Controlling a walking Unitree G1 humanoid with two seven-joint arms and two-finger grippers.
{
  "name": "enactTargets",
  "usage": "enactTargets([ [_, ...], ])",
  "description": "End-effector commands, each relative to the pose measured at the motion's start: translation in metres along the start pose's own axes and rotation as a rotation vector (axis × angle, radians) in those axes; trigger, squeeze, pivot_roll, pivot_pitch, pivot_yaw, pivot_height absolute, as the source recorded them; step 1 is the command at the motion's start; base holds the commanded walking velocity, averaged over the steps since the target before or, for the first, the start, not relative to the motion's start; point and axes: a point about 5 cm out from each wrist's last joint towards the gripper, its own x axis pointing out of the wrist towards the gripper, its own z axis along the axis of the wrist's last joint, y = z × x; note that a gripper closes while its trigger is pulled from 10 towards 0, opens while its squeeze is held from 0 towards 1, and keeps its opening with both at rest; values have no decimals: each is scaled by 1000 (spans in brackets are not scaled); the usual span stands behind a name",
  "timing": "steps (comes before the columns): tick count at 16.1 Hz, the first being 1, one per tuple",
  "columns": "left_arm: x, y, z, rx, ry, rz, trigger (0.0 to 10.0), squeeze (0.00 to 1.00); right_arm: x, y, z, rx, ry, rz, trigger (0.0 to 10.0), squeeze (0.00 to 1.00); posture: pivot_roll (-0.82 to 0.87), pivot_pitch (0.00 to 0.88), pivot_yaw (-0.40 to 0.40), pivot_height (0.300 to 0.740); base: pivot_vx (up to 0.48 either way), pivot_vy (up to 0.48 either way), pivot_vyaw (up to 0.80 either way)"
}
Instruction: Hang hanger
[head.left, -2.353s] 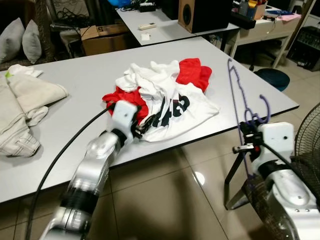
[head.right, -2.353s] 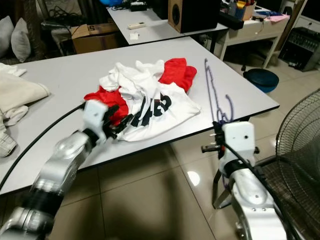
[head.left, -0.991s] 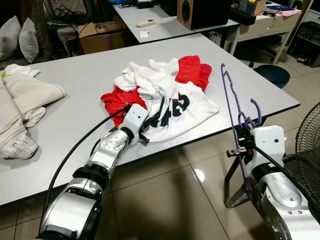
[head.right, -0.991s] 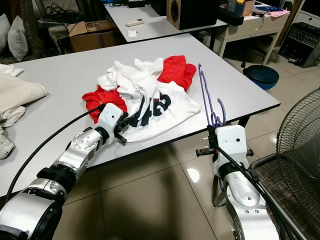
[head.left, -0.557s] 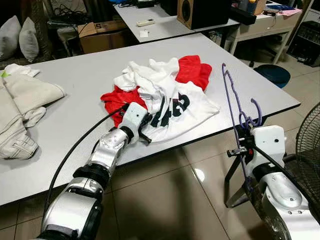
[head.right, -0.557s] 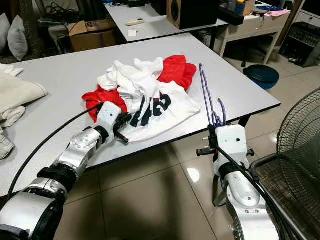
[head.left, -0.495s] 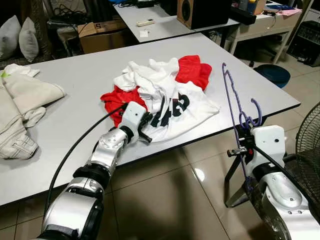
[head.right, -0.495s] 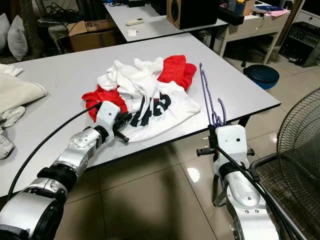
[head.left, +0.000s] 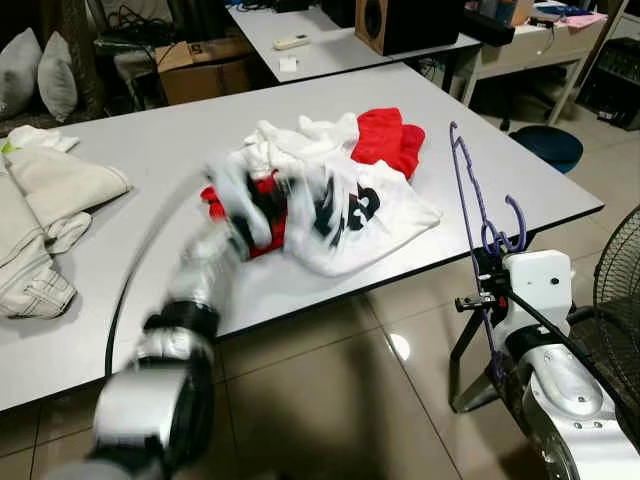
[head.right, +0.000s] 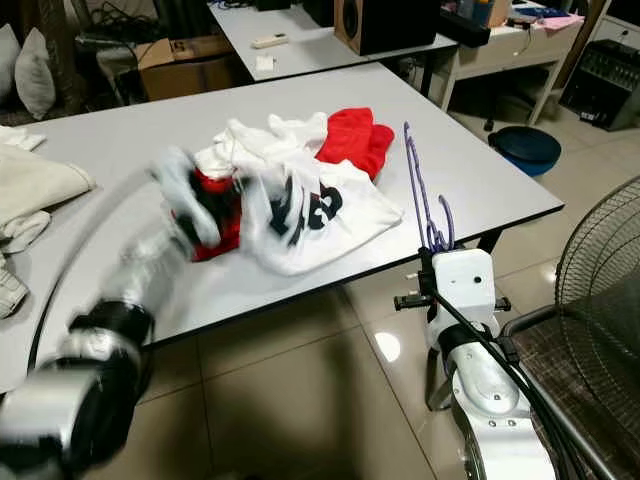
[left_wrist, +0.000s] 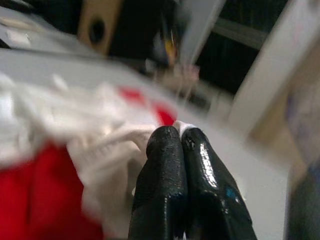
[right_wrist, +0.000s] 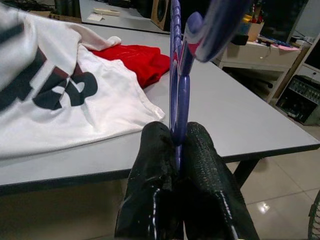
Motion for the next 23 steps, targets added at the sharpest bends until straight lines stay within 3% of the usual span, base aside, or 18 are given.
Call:
enactTargets([
  [1,3,5,23,-81,-91,42,0,0,1,0,-1,-3,-2,-10,10000,0,-109,0,91,740,0,0,0],
  [3,5,15,49,-186,-198,136,0,0,0,2,-2,0,-3,-10,10000,0,-108,0,95,740,0,0,0],
  [7,3,19,60,-227,-232,157,0,0,-2,4,-2,15,-11,10,10000,0,-109,0,102,740,0,0,0],
  [9,4,17,60,-226,-228,150,0,0,-6,9,2,17,-46,106,10000,0,-107,0,106,740,0,0,0],
  [10,7,10,64,-227,-238,94,0,0,-12,12,6,26,-72,199,10000,0,-109,0,110,740,0,0,0],
  [11,11,-15,77,-252,-290,-112,0,0,-16,8,4,-12,-70,232,10000,0,-111,0,112,740,0,0,0],
  [12,11,-40,88,-239,-310,-293,0,0,-16,1,1,-29,-55,188,10000,0,-109,0,112,740,0,0,0],
  [13,10,-56,92,-210,-301,-402,0,0,-14,-5,-2,-32,-40,130,10000,0,-106,0,111,740,0,0,0],
  [14,12,-67,97,-202,-307,-433,0,0,-12,-10,-4,-32,-24,75,10000,0,-105,0,114,740,0,0,0],
  [16,19,-70,103,-216,-334,-387,0,0,-11,-15,-5,-19,-26,17,10000,0,-104,0,114,740,0,0,0],
  [17,24,-66,103,-212,-343,-306,0,0,-13,-13,-1,3,-55,39,10000,0,-104,0,114,740,0,0,0],
  [19,26,-56,98,-153,-311,-188,0,0,-24,-3,9,16,-130,214,10000,0,-109,0,120,740,0,0,0],
  [23,28,-49,97,-117,-302,-81,0,0,-49,6,24,99,-192,487,10000,0,-120,0,127,740,0,0,0],
])
